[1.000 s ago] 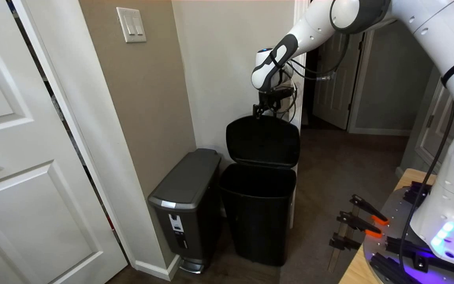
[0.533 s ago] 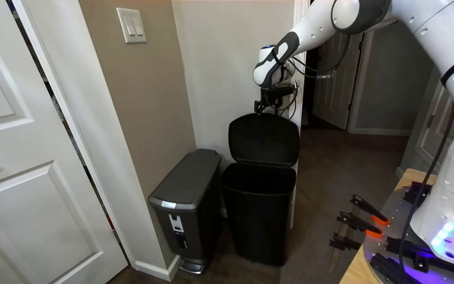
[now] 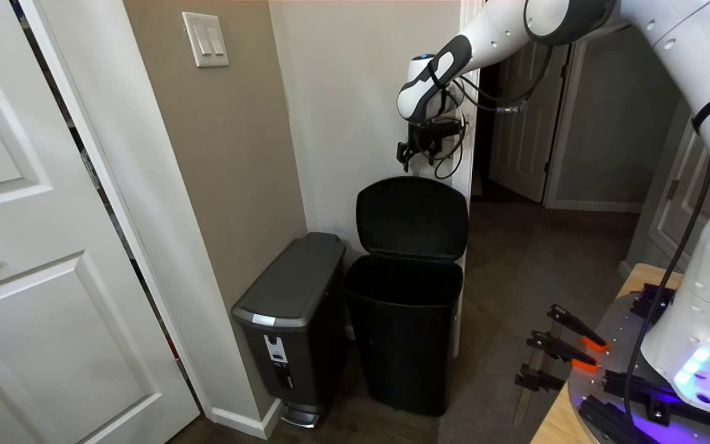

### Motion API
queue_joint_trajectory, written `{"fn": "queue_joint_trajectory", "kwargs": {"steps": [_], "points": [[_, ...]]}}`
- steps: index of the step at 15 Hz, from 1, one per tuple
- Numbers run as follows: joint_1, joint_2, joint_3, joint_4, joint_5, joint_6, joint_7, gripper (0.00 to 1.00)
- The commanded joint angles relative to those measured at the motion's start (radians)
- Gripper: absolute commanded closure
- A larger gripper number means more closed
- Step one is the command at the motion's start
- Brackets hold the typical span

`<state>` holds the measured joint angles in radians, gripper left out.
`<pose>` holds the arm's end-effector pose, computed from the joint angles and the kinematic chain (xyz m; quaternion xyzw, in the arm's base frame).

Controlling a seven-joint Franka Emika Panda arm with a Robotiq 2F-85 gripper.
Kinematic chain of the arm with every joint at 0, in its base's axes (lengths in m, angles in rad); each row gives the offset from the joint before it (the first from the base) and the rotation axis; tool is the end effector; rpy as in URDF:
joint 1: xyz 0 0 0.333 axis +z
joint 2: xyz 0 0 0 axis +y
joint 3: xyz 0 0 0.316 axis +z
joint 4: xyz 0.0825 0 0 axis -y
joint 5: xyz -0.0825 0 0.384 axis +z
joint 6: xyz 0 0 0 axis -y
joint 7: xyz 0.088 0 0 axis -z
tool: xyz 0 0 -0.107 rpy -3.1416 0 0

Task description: Open the bin

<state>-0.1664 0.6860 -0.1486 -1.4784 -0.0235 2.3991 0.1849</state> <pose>0.7091 -0.2087 0.2994 0.9674 -0.2163 0.1164 0.0612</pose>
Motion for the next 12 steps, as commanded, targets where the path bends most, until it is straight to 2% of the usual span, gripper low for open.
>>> {"fn": "queue_joint_trajectory", "kwargs": {"steps": [1, 5, 8, 10, 11, 12], "points": [[-0.024, -0.120, 0.038, -0.090, 0.097, -0.010, -0.018, 0.00], [-0.060, -0.155, 0.112, -0.120, 0.287, -0.109, -0.043, 0.00], [-0.062, -0.166, 0.142, -0.162, 0.394, -0.164, -0.046, 0.00], [-0.056, -0.165, 0.150, -0.183, 0.440, -0.176, -0.035, 0.00], [-0.030, -0.122, 0.120, -0.120, 0.392, -0.162, -0.007, 0.00], [-0.030, -0.121, 0.125, -0.129, 0.406, -0.165, -0.007, 0.00]]}}
